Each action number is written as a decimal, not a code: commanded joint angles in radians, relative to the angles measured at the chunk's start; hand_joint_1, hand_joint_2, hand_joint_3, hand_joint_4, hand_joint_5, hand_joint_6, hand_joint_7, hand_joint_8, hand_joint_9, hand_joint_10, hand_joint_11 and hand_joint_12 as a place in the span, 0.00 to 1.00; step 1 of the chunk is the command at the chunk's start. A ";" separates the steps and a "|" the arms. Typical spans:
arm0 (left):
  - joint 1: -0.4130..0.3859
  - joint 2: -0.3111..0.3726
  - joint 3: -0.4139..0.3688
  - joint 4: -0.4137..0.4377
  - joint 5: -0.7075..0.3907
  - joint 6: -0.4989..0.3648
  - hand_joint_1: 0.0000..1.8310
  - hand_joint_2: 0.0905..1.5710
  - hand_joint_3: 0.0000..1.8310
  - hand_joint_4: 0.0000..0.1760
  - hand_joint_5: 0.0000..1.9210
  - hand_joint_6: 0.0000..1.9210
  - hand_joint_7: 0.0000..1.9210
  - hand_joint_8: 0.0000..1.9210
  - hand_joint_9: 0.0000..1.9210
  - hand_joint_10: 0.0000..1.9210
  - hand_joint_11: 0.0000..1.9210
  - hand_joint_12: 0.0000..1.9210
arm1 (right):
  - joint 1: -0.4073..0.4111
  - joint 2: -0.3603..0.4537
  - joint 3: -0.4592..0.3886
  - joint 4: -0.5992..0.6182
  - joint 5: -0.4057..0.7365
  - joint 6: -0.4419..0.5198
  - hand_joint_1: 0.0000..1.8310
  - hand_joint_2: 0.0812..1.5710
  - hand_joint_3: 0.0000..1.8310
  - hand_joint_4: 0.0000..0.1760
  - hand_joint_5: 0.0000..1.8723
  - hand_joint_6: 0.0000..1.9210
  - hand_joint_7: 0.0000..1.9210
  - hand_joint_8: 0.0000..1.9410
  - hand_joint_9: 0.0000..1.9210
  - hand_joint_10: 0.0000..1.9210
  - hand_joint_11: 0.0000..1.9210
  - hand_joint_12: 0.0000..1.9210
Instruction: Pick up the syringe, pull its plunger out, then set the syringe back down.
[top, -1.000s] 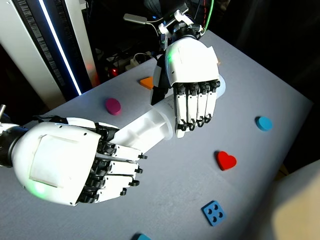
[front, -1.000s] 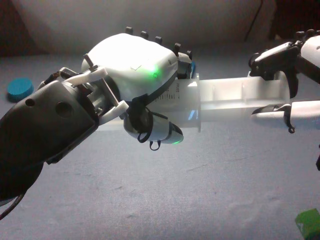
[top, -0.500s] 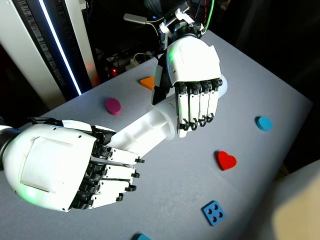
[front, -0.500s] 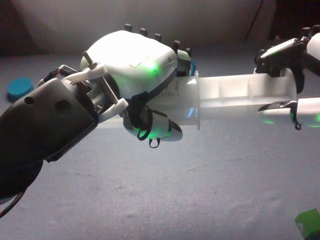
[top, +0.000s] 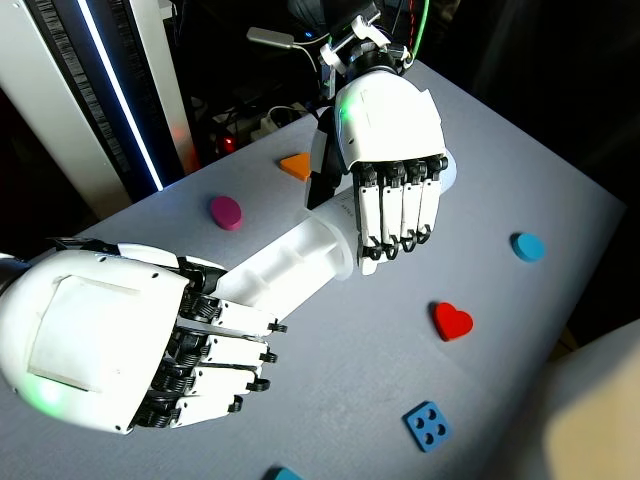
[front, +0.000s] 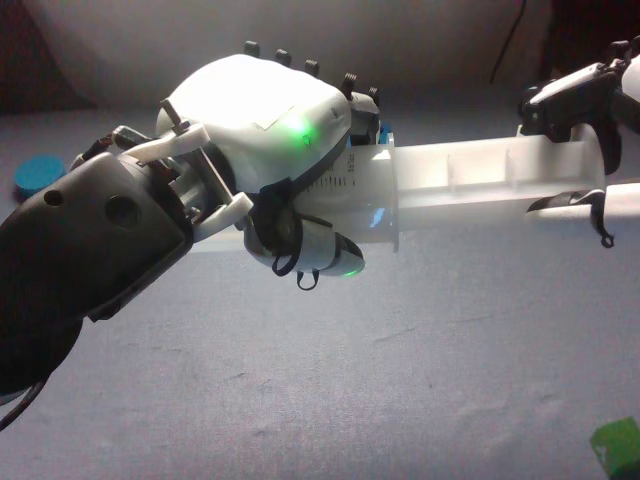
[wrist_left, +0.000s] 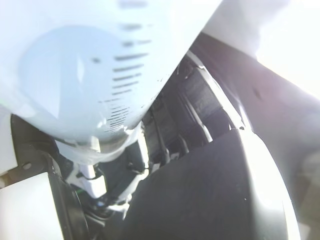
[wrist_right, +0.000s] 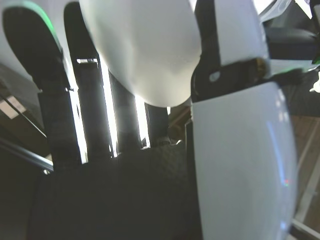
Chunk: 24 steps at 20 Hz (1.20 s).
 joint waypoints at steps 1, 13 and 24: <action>-0.012 0.011 -0.001 0.055 -0.038 0.023 0.75 0.70 0.00 0.00 0.45 0.46 0.48 0.59 0.49 0.65 0.49 0.59 | 0.020 0.021 0.020 0.044 0.148 -0.020 0.75 0.70 0.00 0.00 0.45 0.50 0.50 0.51 0.53 0.62 0.52 0.58; -0.020 0.014 0.002 0.055 -0.027 0.027 0.75 0.70 0.00 0.00 0.44 0.47 0.50 0.58 0.50 0.65 0.47 0.63 | 0.019 0.043 0.032 0.040 0.158 -0.019 0.75 0.70 0.00 0.00 0.46 0.50 0.49 0.51 0.53 0.62 0.52 0.57; -0.015 0.018 -0.002 0.055 -0.019 0.032 0.75 0.71 0.00 0.00 0.43 0.50 0.47 0.60 0.47 0.67 0.48 0.62 | 0.016 0.056 0.031 0.032 0.162 -0.019 0.75 0.70 0.00 0.00 0.45 0.50 0.49 0.52 0.54 0.61 0.53 0.57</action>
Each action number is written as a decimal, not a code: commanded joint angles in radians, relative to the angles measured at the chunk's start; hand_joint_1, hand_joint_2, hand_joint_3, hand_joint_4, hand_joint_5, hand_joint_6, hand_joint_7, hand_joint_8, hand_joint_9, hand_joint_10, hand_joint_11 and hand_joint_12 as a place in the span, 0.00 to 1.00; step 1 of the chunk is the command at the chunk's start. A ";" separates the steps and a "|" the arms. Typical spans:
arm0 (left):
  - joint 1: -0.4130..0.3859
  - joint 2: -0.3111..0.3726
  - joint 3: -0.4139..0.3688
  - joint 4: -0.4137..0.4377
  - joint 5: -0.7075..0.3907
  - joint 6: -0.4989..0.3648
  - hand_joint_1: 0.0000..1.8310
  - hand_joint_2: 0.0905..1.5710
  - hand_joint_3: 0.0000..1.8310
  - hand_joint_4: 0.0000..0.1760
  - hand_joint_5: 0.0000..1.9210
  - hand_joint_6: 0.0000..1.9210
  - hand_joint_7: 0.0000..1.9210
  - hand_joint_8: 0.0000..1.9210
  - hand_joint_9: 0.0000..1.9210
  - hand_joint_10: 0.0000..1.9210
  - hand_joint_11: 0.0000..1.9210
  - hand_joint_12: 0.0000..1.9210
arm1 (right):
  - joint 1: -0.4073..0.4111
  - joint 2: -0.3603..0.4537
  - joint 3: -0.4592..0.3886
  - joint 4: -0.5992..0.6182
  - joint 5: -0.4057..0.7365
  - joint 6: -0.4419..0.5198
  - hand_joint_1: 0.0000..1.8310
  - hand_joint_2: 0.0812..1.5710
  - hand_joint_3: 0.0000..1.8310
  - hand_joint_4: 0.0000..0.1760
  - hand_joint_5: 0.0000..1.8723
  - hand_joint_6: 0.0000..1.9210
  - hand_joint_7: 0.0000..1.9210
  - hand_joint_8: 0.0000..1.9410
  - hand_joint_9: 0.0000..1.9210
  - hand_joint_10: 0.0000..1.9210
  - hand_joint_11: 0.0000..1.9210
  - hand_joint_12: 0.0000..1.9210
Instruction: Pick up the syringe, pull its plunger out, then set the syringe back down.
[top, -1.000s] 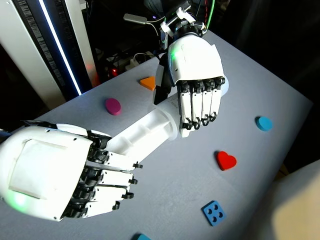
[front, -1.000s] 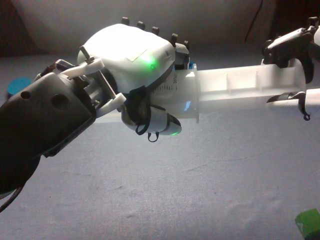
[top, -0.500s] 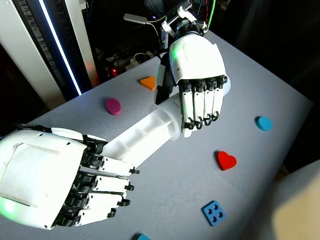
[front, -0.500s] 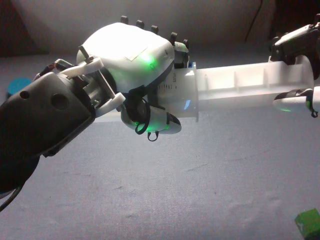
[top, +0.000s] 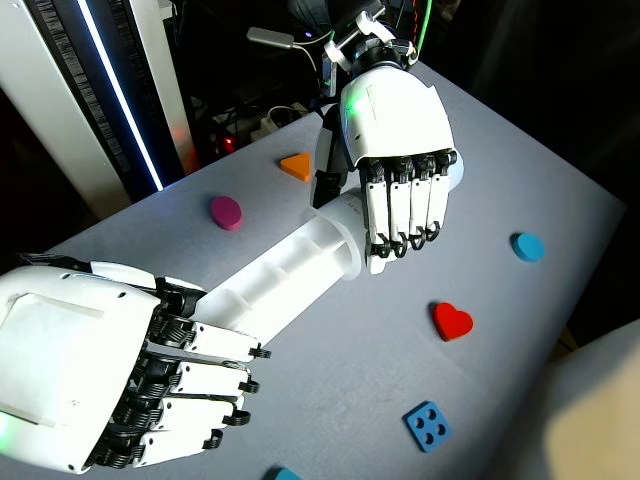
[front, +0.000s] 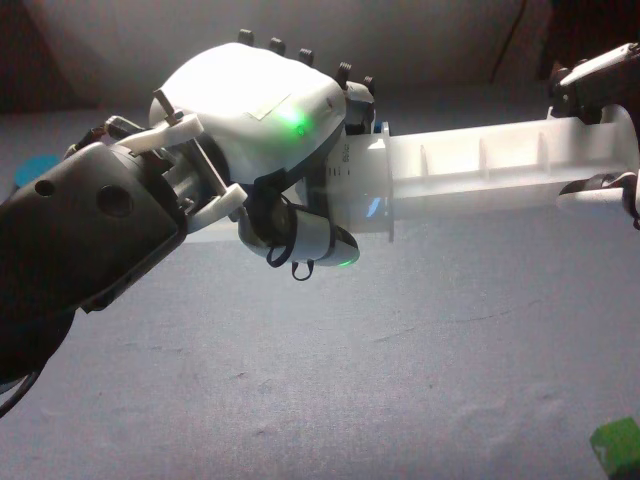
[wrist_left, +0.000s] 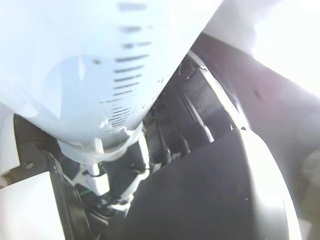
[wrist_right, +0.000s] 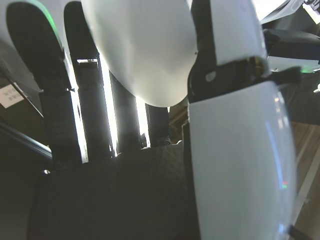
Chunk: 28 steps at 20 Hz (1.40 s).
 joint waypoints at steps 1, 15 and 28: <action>-0.005 0.008 -0.006 0.051 -0.029 0.021 0.75 0.70 0.00 0.00 0.45 0.47 0.49 0.59 0.50 0.65 0.48 0.62 | 0.012 0.018 0.019 0.050 0.163 -0.015 0.75 0.70 0.00 0.00 0.46 0.50 0.49 0.52 0.54 0.61 0.54 0.57; 0.004 0.010 -0.004 0.051 -0.029 0.025 0.75 0.70 0.00 0.00 0.43 0.48 0.49 0.58 0.50 0.65 0.47 0.61 | 0.026 0.017 -0.013 0.027 0.133 -0.024 0.75 0.70 0.00 0.00 0.45 0.53 0.49 0.52 0.50 0.66 0.50 0.61; 0.016 0.014 -0.016 0.051 -0.025 0.027 0.75 0.69 0.00 0.00 0.46 0.45 0.50 0.57 0.51 0.64 0.49 0.59 | 0.016 0.032 -0.033 0.005 0.112 -0.021 0.24 0.57 0.00 0.00 0.03 0.00 0.03 0.00 0.03 0.00 0.00 0.17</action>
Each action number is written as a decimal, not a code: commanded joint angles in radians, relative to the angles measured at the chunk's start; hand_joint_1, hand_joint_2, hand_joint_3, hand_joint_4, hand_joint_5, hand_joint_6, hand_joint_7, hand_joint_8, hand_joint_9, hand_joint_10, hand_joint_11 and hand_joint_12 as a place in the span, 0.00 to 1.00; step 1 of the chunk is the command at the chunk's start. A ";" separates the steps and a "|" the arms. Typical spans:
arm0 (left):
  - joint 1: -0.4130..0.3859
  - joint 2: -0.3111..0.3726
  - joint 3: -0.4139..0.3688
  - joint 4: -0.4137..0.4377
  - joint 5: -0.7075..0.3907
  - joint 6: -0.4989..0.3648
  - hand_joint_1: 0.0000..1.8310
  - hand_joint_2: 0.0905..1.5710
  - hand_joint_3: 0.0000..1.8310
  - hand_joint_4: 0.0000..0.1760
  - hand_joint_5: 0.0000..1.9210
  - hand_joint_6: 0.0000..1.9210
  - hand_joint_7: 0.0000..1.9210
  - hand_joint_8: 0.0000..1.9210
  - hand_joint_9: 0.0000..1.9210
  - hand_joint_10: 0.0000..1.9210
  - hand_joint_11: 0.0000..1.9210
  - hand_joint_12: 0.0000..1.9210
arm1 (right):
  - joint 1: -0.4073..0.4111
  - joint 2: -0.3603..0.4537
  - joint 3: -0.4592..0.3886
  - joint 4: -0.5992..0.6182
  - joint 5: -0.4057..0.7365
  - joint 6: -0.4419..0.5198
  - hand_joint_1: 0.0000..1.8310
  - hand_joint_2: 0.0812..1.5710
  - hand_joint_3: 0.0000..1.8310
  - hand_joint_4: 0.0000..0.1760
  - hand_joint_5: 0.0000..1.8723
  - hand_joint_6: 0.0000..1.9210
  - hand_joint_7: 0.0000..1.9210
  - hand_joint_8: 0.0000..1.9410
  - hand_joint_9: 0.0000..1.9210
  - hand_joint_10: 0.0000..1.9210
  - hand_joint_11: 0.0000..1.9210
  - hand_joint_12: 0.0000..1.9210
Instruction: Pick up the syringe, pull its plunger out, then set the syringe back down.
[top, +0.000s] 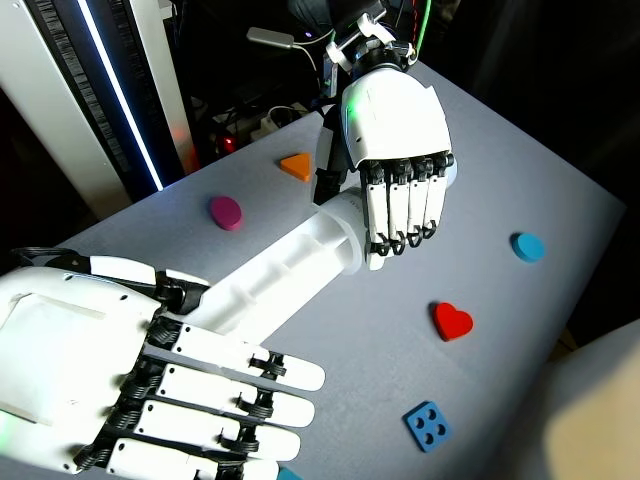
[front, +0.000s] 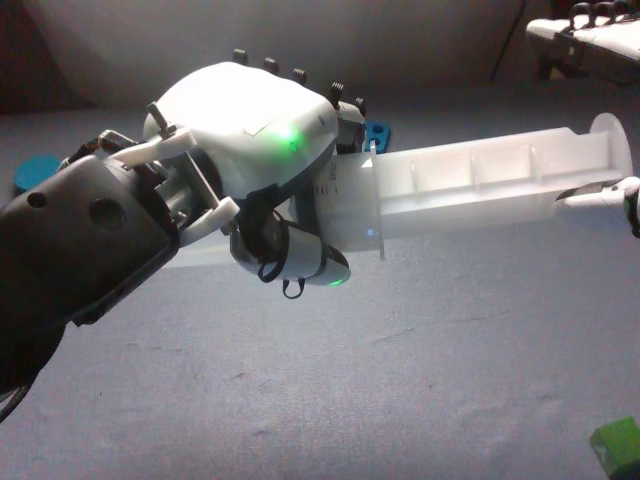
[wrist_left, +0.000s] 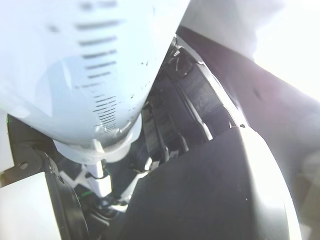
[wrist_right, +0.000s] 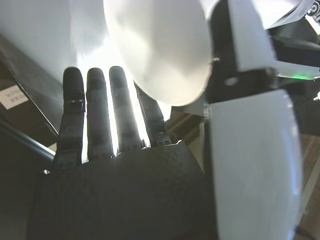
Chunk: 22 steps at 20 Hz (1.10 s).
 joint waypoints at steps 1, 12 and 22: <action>-0.001 0.003 -0.003 0.065 -0.030 0.030 0.76 0.69 0.00 0.00 0.47 0.43 0.51 0.56 0.52 0.63 0.49 0.59 | 0.006 0.011 -0.005 -0.008 0.150 0.029 0.20 0.56 0.00 0.00 0.01 0.00 0.01 0.00 0.01 0.00 0.00 0.11; 0.065 -0.013 0.020 0.065 -0.037 0.046 0.75 0.71 0.00 0.00 0.44 0.49 0.48 0.60 0.47 0.67 0.47 0.60 | -0.081 0.088 -0.063 -0.196 0.127 0.173 0.10 0.54 0.00 0.00 0.00 0.00 0.00 0.00 0.00 0.00 0.00 0.10; 0.125 -0.111 0.140 0.065 -0.038 -0.011 0.76 0.69 0.00 0.00 0.45 0.46 0.51 0.55 0.52 0.64 0.49 0.61 | 0.000 0.099 -0.100 -0.122 0.083 0.202 0.17 0.52 0.00 0.00 0.00 0.00 0.00 0.00 0.00 0.00 0.00 0.11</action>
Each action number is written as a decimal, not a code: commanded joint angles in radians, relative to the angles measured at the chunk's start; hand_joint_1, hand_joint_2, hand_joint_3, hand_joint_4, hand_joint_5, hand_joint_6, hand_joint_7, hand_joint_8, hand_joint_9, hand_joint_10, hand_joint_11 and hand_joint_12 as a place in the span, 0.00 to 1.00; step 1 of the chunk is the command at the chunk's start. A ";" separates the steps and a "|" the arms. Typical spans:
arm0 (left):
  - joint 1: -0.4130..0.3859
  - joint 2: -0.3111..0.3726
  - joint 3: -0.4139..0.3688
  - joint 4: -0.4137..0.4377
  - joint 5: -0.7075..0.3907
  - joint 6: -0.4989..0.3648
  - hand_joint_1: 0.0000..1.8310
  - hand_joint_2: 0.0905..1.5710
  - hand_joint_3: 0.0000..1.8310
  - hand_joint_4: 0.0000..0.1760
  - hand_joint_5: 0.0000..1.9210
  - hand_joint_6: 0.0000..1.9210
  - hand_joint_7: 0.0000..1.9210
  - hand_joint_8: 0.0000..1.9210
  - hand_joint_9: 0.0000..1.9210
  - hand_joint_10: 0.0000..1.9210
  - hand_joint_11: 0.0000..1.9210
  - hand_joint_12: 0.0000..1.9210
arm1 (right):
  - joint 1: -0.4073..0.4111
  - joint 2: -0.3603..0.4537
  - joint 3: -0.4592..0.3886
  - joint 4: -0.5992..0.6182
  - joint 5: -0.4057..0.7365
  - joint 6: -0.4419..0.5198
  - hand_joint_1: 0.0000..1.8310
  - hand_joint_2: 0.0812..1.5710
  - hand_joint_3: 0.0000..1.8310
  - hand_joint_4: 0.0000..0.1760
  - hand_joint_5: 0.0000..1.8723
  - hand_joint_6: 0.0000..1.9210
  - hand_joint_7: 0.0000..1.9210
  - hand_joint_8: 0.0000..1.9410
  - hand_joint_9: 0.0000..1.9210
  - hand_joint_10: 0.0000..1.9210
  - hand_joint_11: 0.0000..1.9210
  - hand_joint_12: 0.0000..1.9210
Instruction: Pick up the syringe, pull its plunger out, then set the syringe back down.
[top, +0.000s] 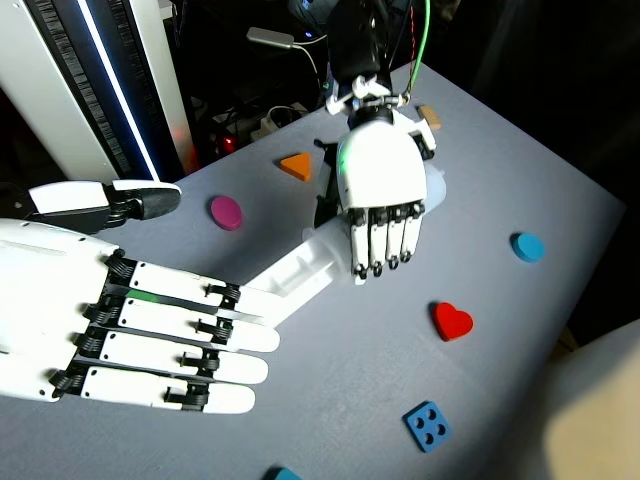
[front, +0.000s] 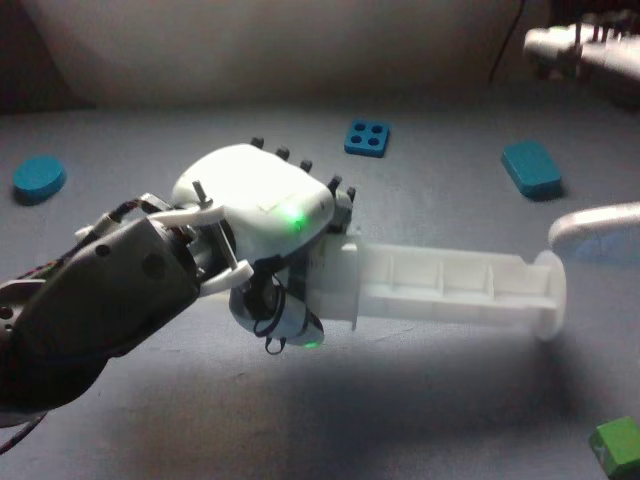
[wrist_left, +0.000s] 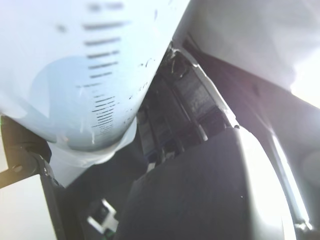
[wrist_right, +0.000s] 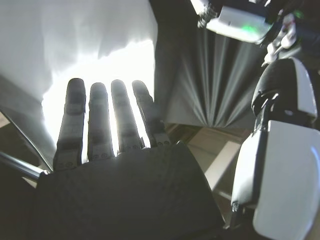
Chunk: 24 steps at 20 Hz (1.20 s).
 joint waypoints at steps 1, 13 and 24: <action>-0.004 -0.002 0.007 0.042 -0.085 0.000 0.75 0.69 0.00 0.00 0.44 0.47 0.51 0.55 0.52 0.64 0.49 0.61 | 0.032 -0.005 0.001 0.024 0.059 -0.009 0.17 0.52 0.00 0.00 0.00 0.00 0.00 0.00 0.00 0.00 0.00 0.15; 0.066 -0.040 0.058 0.042 -0.117 -0.047 0.75 0.71 0.00 0.00 0.42 0.52 0.47 0.61 0.47 0.68 0.47 0.62 | 0.311 0.025 -0.057 0.283 -0.282 -0.133 0.17 0.53 0.00 0.00 0.00 0.00 0.00 0.00 0.00 0.00 0.00 0.09; 0.086 -0.069 0.060 0.042 -0.125 -0.031 0.75 0.70 0.00 0.00 0.44 0.48 0.50 0.58 0.51 0.64 0.47 0.60 | 0.221 0.013 -0.062 0.210 -0.148 -0.118 0.16 0.55 0.00 0.00 0.00 0.00 0.00 0.00 0.00 0.00 0.00 0.13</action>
